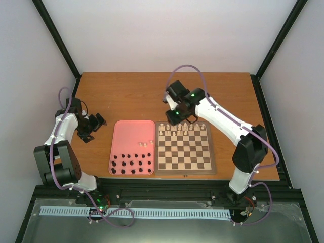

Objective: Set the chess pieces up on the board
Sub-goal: Place the chess piece on the chessboard, then pick up the chess piece from the storage box.

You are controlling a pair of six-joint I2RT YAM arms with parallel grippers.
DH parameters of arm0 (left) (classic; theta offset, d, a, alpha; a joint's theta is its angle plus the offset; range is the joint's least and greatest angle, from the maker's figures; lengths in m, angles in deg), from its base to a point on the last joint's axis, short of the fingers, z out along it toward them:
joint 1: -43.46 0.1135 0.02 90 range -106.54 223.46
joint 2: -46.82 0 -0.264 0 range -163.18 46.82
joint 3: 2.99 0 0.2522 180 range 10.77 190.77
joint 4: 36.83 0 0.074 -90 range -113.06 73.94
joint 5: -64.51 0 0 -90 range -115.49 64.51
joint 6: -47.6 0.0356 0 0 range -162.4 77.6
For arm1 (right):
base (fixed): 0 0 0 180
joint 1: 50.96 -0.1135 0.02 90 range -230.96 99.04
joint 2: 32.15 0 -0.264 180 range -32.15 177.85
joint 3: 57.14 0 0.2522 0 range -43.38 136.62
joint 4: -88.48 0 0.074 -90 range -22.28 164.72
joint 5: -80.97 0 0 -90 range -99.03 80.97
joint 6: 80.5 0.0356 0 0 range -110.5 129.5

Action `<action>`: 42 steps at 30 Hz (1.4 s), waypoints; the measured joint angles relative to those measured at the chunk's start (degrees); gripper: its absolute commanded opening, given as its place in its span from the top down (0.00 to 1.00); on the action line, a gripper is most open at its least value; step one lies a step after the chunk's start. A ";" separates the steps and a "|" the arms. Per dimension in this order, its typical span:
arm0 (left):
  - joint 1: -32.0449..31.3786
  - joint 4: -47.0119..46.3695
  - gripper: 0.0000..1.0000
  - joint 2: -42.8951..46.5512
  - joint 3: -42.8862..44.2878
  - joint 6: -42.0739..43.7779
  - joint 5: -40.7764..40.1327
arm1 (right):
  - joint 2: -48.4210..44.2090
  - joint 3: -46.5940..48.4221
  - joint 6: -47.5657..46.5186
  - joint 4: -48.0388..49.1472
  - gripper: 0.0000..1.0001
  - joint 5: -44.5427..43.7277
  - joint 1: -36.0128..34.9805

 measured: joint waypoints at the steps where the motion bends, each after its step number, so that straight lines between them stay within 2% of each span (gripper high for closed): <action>1: 0.00 0.00 0.00 0.00 0.00 0.00 0.02 | 0.61 2.69 -0.07 -0.72 0.56 0.39 -1.55; 4: 0.00 -0.02 0.00 0.00 0.00 0.00 0.07 | 3.96 8.87 -0.48 -1.11 0.57 1.70 -5.22; 8: 0.00 -0.02 0.00 0.00 0.00 0.00 0.07 | 15.67 19.65 -1.79 -1.38 0.57 4.00 -10.51; 13: 0.00 0.00 0.00 0.02 0.00 0.00 0.09 | 27.93 25.99 -3.91 -1.99 0.57 6.14 -14.05; 16: 0.00 -0.02 0.00 0.02 0.00 0.00 0.17 | 31.36 27.56 -5.11 -2.62 0.57 6.95 -15.26; 29: 0.00 -0.02 0.00 0.02 0.00 0.00 0.46 | 34.45 28.57 -5.97 -3.50 0.58 8.94 -18.95; 39: 0.00 -0.11 0.00 0.02 0.00 0.00 0.52 | 36.98 28.55 -4.66 -3.52 0.59 4.87 -19.08; 42: 0.00 -0.15 0.00 0.02 0.00 0.00 0.55 | 36.98 28.55 -4.46 -3.52 0.64 4.35 -19.08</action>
